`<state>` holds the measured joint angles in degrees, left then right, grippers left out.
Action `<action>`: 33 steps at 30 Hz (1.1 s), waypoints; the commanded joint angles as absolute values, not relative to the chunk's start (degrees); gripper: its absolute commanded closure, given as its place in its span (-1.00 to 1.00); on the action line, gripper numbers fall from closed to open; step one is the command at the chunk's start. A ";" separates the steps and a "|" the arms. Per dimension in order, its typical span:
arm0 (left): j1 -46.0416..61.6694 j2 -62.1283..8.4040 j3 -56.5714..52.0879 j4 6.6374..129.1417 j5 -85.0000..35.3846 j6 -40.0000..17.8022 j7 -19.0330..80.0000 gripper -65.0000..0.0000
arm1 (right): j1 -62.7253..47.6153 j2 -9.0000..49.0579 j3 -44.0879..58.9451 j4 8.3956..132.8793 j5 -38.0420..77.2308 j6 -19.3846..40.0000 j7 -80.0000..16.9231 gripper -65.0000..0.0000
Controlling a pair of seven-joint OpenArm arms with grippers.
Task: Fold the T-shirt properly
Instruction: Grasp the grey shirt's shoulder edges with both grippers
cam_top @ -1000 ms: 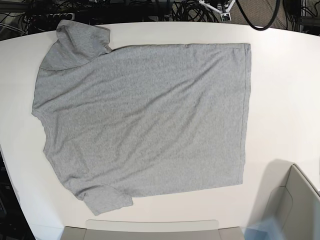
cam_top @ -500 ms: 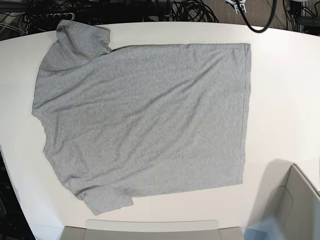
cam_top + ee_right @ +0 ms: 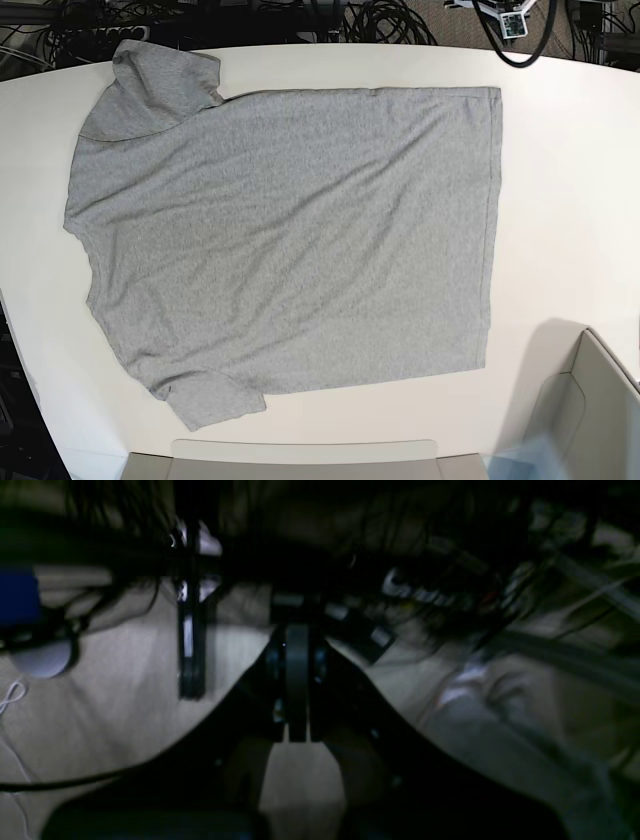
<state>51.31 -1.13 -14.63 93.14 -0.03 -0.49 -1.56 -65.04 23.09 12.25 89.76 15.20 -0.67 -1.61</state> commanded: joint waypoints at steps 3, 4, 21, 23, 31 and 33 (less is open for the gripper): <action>53.93 -1.36 -14.99 99.65 -0.04 0.04 -3.38 1.00 | -68.79 23.16 15.52 96.66 15.60 -0.48 -0.57 1.00; 54.64 -1.36 -15.08 101.49 -0.04 0.04 -3.38 1.00 | -69.41 23.08 16.48 99.03 15.60 -0.48 -0.57 1.00; 51.74 -1.27 -14.20 117.14 -0.04 0.04 -3.56 1.00 | -63.43 22.29 21.85 118.64 15.69 -0.48 -0.48 1.00; 49.89 -1.27 -12.18 117.14 -0.04 0.04 -3.47 1.00 | -61.14 21.41 21.49 118.64 15.69 -0.48 -0.48 1.00; 43.12 -1.36 -3.03 117.14 0.31 0.04 -3.47 1.00 | -52.97 18.95 19.65 118.64 15.69 -0.40 -0.57 0.99; 42.15 -1.36 -2.59 117.14 0.40 0.04 -3.47 1.00 | -50.86 18.77 19.38 118.64 15.69 -0.31 -0.57 0.99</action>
<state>41.76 -1.15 -2.61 116.07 0.03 -0.38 -1.76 -50.59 18.41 19.25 117.71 15.29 -0.34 -2.17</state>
